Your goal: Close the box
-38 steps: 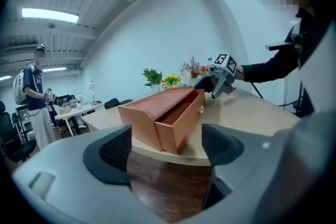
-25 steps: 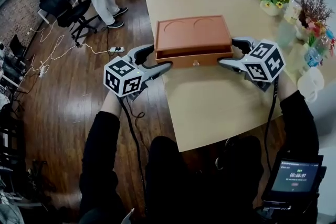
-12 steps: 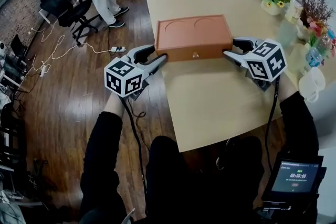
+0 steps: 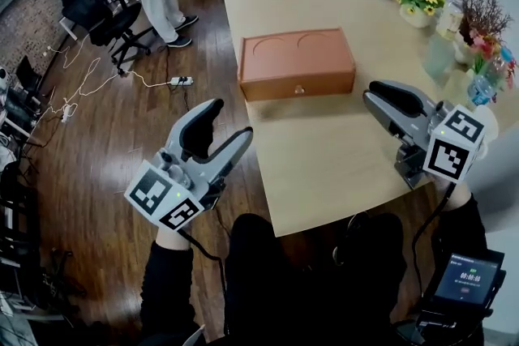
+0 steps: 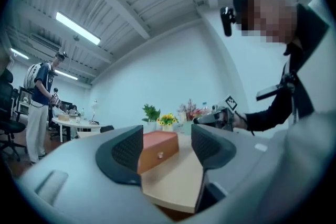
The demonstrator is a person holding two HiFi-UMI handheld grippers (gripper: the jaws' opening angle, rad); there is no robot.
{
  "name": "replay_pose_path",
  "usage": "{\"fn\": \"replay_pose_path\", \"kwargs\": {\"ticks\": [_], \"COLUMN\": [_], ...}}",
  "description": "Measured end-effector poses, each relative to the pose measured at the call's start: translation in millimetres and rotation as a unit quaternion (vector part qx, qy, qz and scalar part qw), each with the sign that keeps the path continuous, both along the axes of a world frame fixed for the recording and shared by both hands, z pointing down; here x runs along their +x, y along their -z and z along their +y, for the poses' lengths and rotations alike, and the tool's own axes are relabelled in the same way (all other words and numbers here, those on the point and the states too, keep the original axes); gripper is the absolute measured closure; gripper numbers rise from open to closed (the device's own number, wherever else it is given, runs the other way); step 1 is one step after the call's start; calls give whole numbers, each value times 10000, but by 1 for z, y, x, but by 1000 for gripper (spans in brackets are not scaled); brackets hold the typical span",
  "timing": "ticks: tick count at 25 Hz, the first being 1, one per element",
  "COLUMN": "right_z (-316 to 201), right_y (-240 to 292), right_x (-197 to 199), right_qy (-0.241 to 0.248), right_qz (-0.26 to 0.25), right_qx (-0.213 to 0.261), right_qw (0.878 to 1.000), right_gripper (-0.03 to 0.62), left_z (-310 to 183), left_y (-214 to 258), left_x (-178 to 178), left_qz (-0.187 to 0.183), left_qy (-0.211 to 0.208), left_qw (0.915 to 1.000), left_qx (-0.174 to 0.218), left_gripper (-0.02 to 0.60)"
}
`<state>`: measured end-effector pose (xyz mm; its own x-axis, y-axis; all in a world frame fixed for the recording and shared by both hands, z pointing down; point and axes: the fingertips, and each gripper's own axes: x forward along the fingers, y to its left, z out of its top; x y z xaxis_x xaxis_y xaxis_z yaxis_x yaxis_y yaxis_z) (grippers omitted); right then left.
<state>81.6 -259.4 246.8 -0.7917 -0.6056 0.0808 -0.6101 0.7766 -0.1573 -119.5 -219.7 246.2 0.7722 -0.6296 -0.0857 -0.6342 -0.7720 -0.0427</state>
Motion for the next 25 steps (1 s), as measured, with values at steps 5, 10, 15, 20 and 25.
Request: {"fn": "replay_pose_path", "kwargs": {"ticks": [5, 10, 15, 20, 25], "right_z": [57, 115, 146, 147, 161], "right_y": [29, 23, 4, -8, 8], "right_x": [-2, -23, -38, -56, -68], "right_qy": [307, 588, 578, 158, -284], "right_qz": [-1374, -1470, -1029, -314, -356], "right_qx": [72, 225, 402, 953, 1290], "right_qw": [9900, 9871, 9922, 9948, 9906], "right_gripper": [502, 497, 487, 487, 487], "left_z": [83, 125, 149, 152, 142], "left_y": [2, -10, -10, -20, -29], "left_x": [12, 4, 1, 20, 39], "left_qz": [668, 955, 1088, 660, 358], "left_qy": [7, 304, 608, 800, 803], "left_qw": [9978, 9947, 9916, 9945, 9956], "left_qx": [10, -249, -333, -161, -332], "left_gripper": [310, 310, 311, 311, 311]}}
